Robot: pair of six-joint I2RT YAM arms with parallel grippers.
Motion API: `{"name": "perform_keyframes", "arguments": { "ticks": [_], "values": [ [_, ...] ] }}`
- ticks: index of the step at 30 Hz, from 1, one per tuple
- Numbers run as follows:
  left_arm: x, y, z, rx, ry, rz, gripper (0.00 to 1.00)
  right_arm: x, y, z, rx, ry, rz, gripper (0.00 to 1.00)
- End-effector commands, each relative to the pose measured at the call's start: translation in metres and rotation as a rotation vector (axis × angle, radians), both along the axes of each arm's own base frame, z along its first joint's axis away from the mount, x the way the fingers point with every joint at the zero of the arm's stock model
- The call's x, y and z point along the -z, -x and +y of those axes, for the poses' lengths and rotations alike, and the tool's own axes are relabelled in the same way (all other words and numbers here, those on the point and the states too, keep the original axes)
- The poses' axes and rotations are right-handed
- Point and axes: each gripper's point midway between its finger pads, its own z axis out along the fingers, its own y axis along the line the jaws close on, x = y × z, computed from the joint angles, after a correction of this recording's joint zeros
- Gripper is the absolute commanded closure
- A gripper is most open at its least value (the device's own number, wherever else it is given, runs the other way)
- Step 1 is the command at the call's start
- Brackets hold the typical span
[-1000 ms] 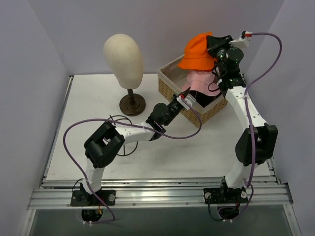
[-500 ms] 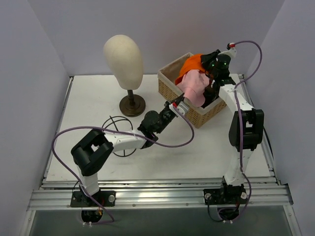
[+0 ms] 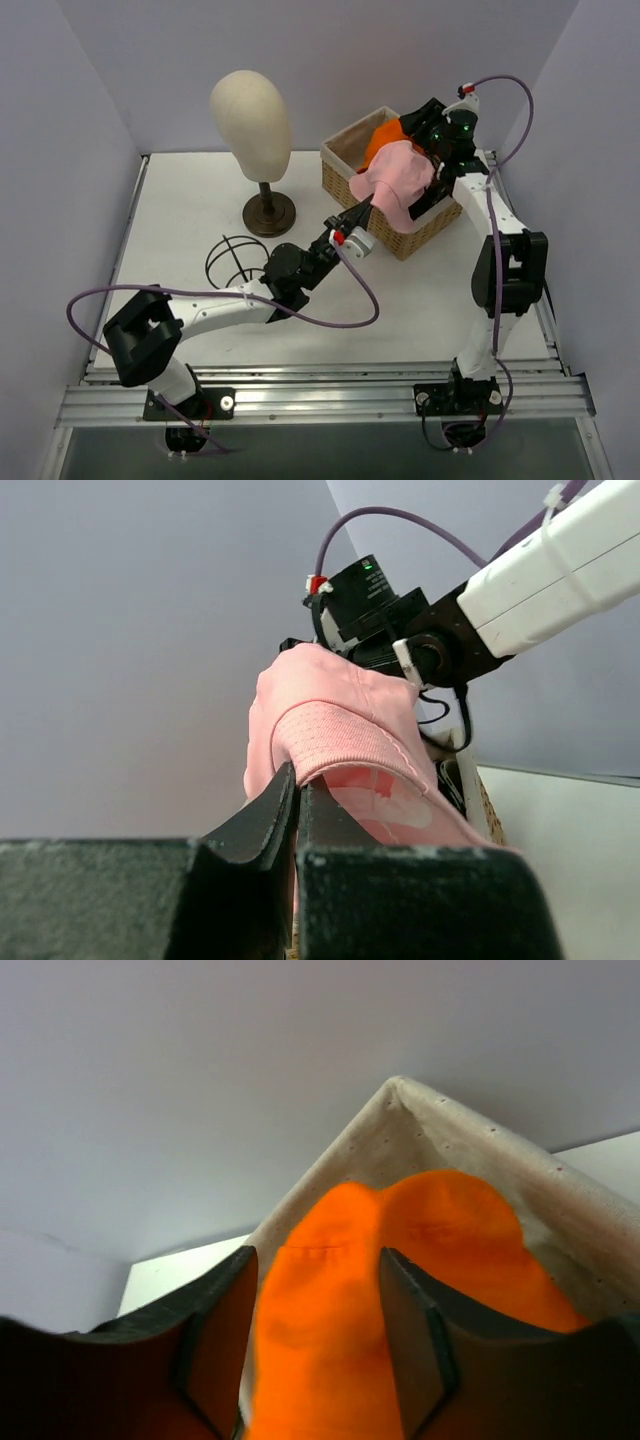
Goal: Stack the hats
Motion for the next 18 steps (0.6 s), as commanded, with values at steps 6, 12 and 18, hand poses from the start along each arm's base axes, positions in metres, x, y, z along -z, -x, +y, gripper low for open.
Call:
{"name": "perform_keyframes", "arguments": {
  "ticks": [6,12,18],
  "values": [
    [-0.063,0.03,0.048,-0.015,0.118,-0.073,0.98,-0.12,0.081,0.0,-0.242,-0.004,-0.222,0.43],
    [-0.09,0.053,0.084,-0.001,0.165,-0.079,0.98,-0.151,0.135,0.023,-0.447,-0.015,-0.312,0.43],
    [-0.105,0.07,0.118,0.005,0.181,-0.051,0.98,-0.157,0.217,0.052,-0.654,-0.022,-0.431,0.41]
  ]
}}
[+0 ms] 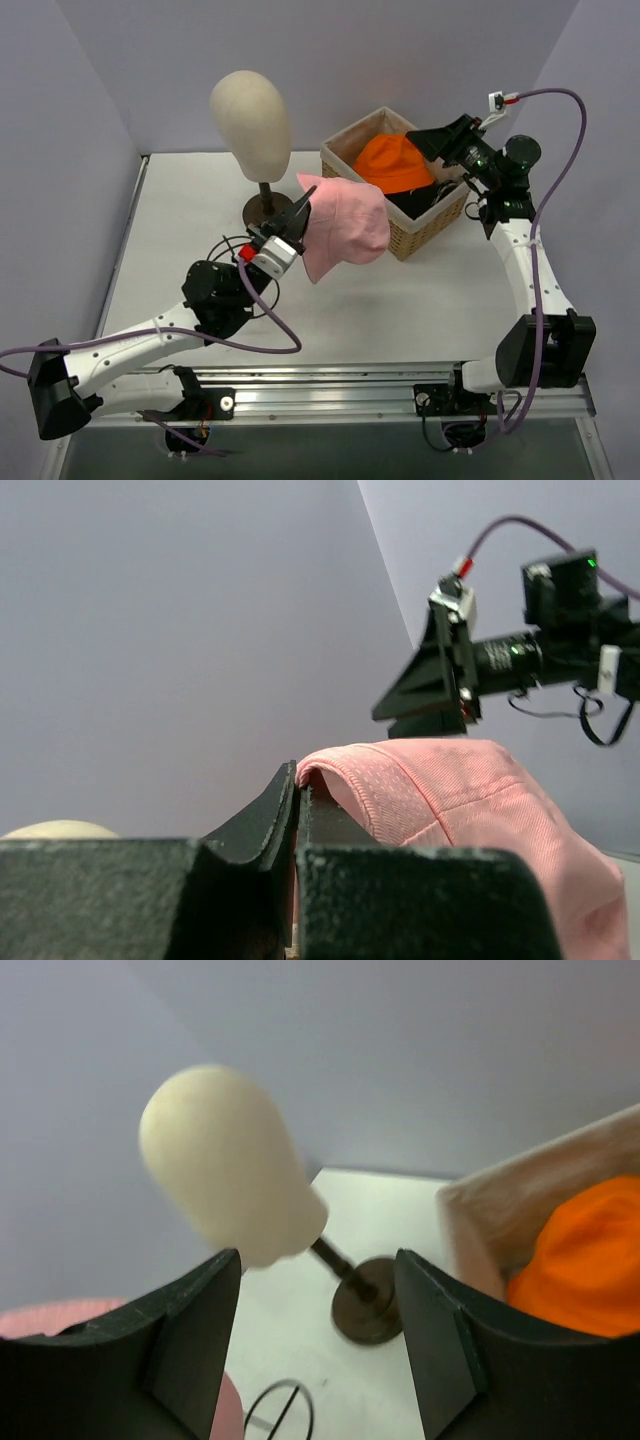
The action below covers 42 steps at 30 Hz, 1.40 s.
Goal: Stack the hats
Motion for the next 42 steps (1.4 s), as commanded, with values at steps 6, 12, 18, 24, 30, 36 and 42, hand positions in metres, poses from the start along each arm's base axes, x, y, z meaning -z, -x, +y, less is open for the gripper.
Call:
{"name": "perform_keyframes", "arguments": {
  "ticks": [6,12,18,24,30,36,42],
  "values": [
    [-0.023,0.023,0.046,0.01,0.071,0.023,0.98,-0.029,0.131,0.066,-0.298,0.056,-0.266,0.38],
    [-0.025,0.034,0.065,0.026,0.102,0.04,0.98,-0.024,0.188,0.118,-0.425,0.126,-0.346,0.38],
    [-0.018,0.034,0.073,0.014,0.116,0.056,0.98,-0.017,0.215,0.139,-0.458,0.13,-0.357,0.38],
    [-0.019,0.032,0.077,-0.005,0.126,0.062,0.98,0.006,0.217,0.162,-0.451,0.219,-0.315,0.4],
    [-0.017,0.031,0.082,-0.026,0.134,0.062,0.98,0.017,0.217,0.166,-0.425,0.219,-0.285,0.48],
    [-0.004,0.026,0.089,-0.075,0.125,0.085,0.98,0.001,0.209,0.171,-0.388,0.189,-0.281,0.98],
    [0.015,0.016,0.131,-0.225,0.209,0.165,0.98,-0.032,0.192,0.197,-0.361,0.253,-0.28,1.0]
  ]
}}
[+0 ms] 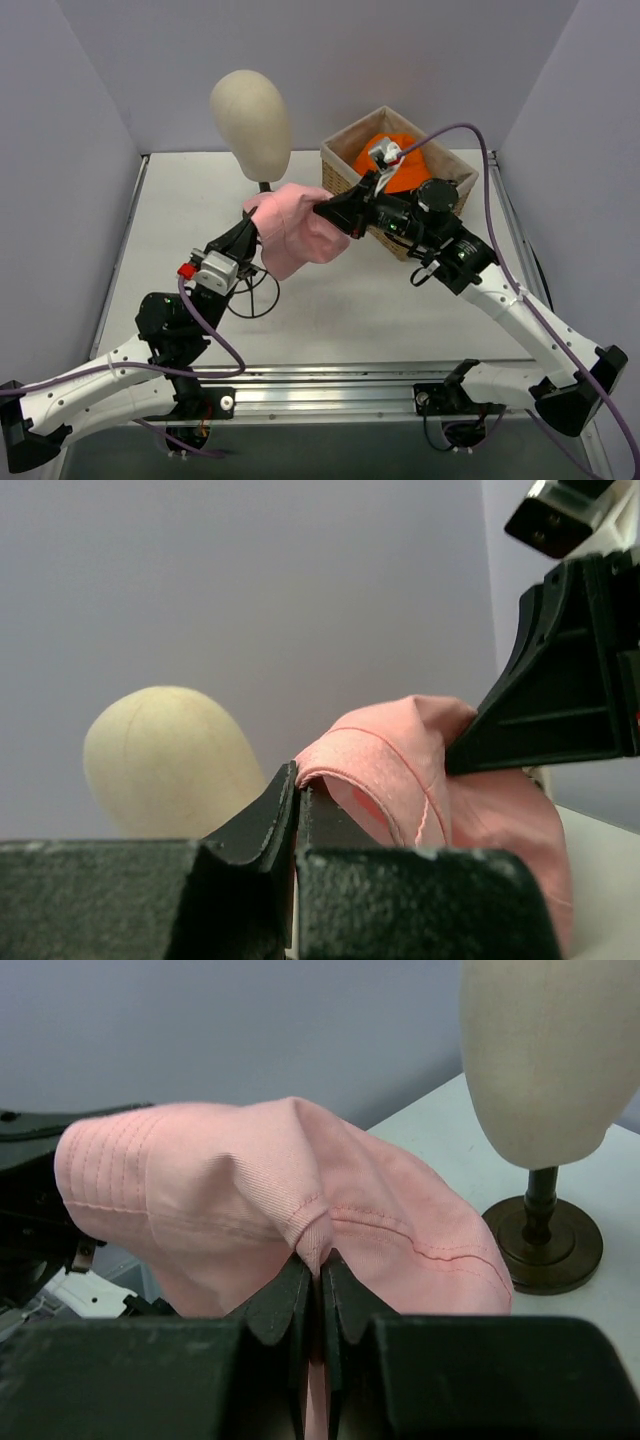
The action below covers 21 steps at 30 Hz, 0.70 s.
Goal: Stack the hats
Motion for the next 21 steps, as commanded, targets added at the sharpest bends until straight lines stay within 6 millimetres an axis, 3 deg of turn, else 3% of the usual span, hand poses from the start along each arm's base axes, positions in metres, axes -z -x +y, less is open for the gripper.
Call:
{"name": "perform_keyframes", "arguments": {
  "ticks": [1,3,4,6,10,12,13,14,15,16,17,18,21],
  "values": [
    [0.0,-0.004,0.038,-0.127,0.103,0.033,0.98,-0.037,-0.01,0.016,0.043,0.024,-0.066,1.0],
    [0.009,-0.007,0.042,-0.153,0.09,0.054,0.96,-0.039,-0.013,0.027,0.059,0.061,-0.067,1.0],
    [0.013,-0.008,0.05,-0.179,0.101,0.075,0.92,-0.038,-0.006,0.042,0.033,0.105,-0.076,1.0],
    [0.023,-0.01,0.056,-0.207,0.087,0.11,0.66,-0.036,-0.005,0.053,0.051,0.145,-0.079,1.0],
    [0.021,-0.005,0.092,-0.271,0.209,0.167,0.22,-0.015,-0.002,0.078,0.044,0.243,-0.05,1.0],
    [0.013,-0.001,0.115,-0.313,0.276,0.197,0.08,-0.018,0.0,0.086,0.038,0.255,-0.056,1.0],
    [0.009,0.002,0.125,-0.311,0.328,0.218,0.02,-0.005,-0.005,0.092,0.045,0.293,-0.038,1.0],
    [0.015,0.001,0.136,-0.365,0.345,0.272,0.06,-0.012,-0.001,0.097,0.036,0.291,-0.055,1.0],
    [0.003,0.004,0.147,-0.371,0.384,0.279,0.06,-0.012,-0.001,0.101,0.033,0.3,-0.06,1.0],
    [0.0,0.005,0.15,-0.371,0.403,0.296,0.06,0.0,-0.005,0.108,0.043,0.339,-0.045,1.0],
    [0.005,0.004,0.155,-0.41,0.389,0.337,0.06,-0.01,-0.002,0.114,0.042,0.331,-0.062,1.0],
    [-0.007,0.005,0.161,-0.416,0.417,0.347,0.06,0.007,-0.005,0.122,0.044,0.388,-0.056,1.0],
    [-0.008,0.004,0.167,-0.475,0.39,0.399,0.06,0.008,-0.012,0.132,0.089,0.438,-0.079,1.0]
  ]
}}
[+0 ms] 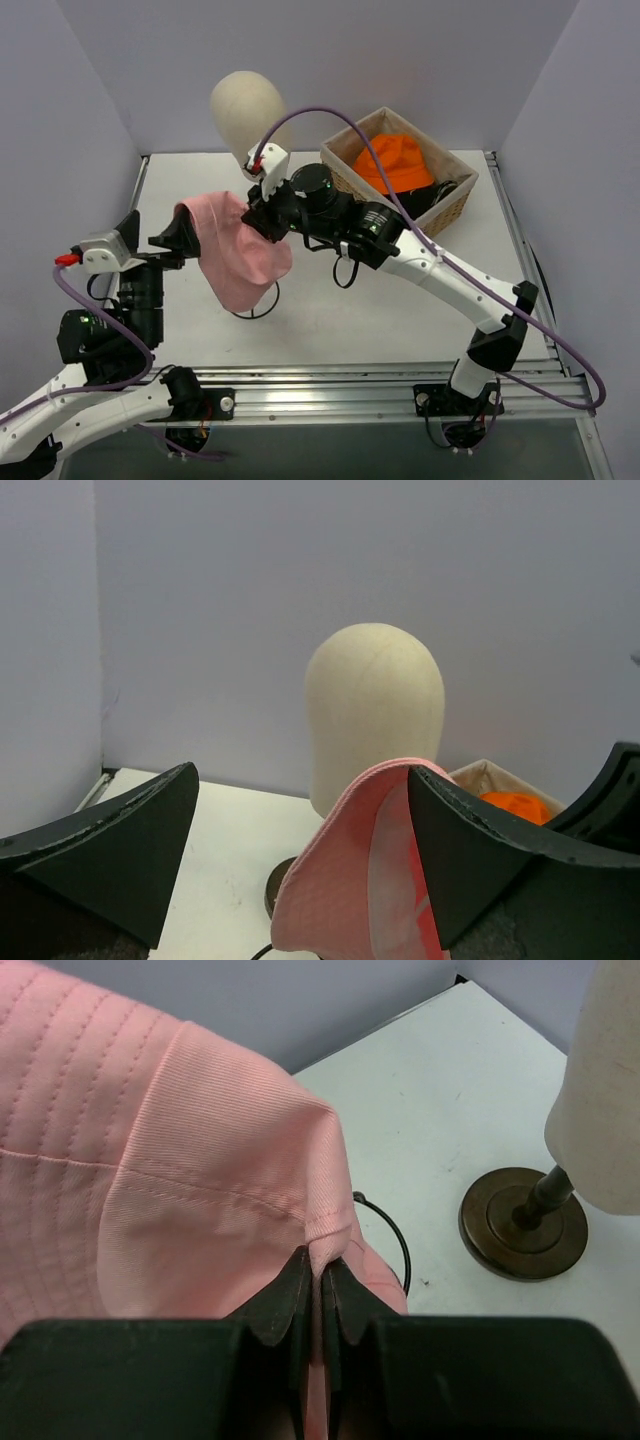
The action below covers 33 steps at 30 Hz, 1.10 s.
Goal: Stack the hats
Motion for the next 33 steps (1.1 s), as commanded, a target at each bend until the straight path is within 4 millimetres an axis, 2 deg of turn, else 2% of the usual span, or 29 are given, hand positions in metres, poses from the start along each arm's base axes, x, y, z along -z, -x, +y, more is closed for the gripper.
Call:
{"name": "perform_keyframes", "arguments": {
  "ticks": [1,5,6,9,10,12,13,15,16,17,18,20,21,22,25,27,28,29,30,31,32,33],
  "values": [
    [0.002,-0.002,0.015,-0.078,0.014,0.112,0.06,-0.003,-0.011,0.0,0.074,0.077,-0.063,1.0],
    [0.002,-0.004,0.007,-0.067,-0.004,0.108,0.06,-0.011,-0.022,0.001,0.113,0.085,-0.082,1.0],
    [0.002,-0.005,0.006,-0.063,-0.003,0.098,0.06,-0.024,-0.023,0.001,0.114,0.06,-0.094,1.0],
    [0.003,-0.007,0.0,-0.054,-0.004,0.074,0.06,-0.042,-0.025,-0.001,0.112,0.055,-0.142,1.0],
    [0.005,-0.009,-0.003,-0.057,-0.009,0.082,0.06,-0.061,-0.028,-0.006,0.128,0.03,-0.177,1.0],
    [0.004,-0.011,-0.004,-0.064,-0.005,0.095,0.06,-0.063,-0.036,-0.009,0.155,0.048,-0.185,1.0],
    [0.009,-0.015,-0.011,-0.061,-0.022,0.125,0.06,-0.074,-0.039,-0.011,0.159,0.032,-0.198,1.0],
    [-0.004,-0.015,-0.009,-0.066,0.006,0.138,0.06,-0.072,-0.039,-0.01,0.151,0.046,-0.204,1.0],
    [0.001,-0.02,-0.017,-0.059,-0.015,0.173,0.06,-0.069,-0.038,-0.006,0.136,0.049,-0.2,1.0],
    [-0.002,-0.021,-0.02,-0.051,-0.014,0.181,0.06,-0.067,-0.037,-0.004,0.126,0.052,-0.2,1.0],
    [-0.02,-0.019,-0.016,-0.038,0.021,0.169,0.06,-0.064,-0.038,-0.001,0.122,0.057,-0.199,1.0],
    [-0.017,-0.025,-0.025,-0.03,-0.003,0.221,0.06,-0.061,-0.043,-0.001,0.144,0.066,-0.206,1.0],
    [-0.033,-0.023,-0.023,-0.007,0.023,0.203,0.06,-0.06,-0.048,-0.001,0.158,0.072,-0.216,1.0],
    [-0.03,-0.027,-0.027,-0.005,0.006,0.227,0.06,-0.059,-0.051,-0.001,0.169,0.079,-0.222,1.0],
    [-0.043,-0.029,-0.032,0.04,0.013,0.226,0.06,-0.05,-0.051,0.007,0.142,0.102,-0.214,1.0],
    [-0.046,-0.033,-0.029,0.03,0.003,0.236,0.06,-0.042,-0.047,0.013,0.102,0.113,-0.201,1.0],
    [-0.041,-0.037,-0.037,0.052,-0.025,0.265,0.06,-0.039,-0.045,0.014,0.092,0.119,-0.197,1.0],
    [-0.047,-0.04,-0.027,0.028,-0.013,0.265,0.06,-0.039,-0.044,0.015,0.086,0.118,-0.196,1.0],
    [-0.047,-0.044,-0.027,0.028,-0.013,0.273,0.06,-0.038,-0.043,0.016,0.076,0.113,-0.196,1.0],
    [-0.039,-0.05,-0.036,0.063,-0.029,0.305,0.06,-0.032,-0.039,0.02,0.045,0.117,-0.185,1.0],
    [-0.042,-0.055,-0.024,0.031,-0.01,0.307,0.06,-0.029,-0.037,0.022,0.027,0.122,-0.181,1.0],
    [-0.037,-0.06,-0.025,0.036,0.005,0.329,0.06,-0.026,-0.033,0.025,0.003,0.122,-0.175,1.0]
  ]
}}
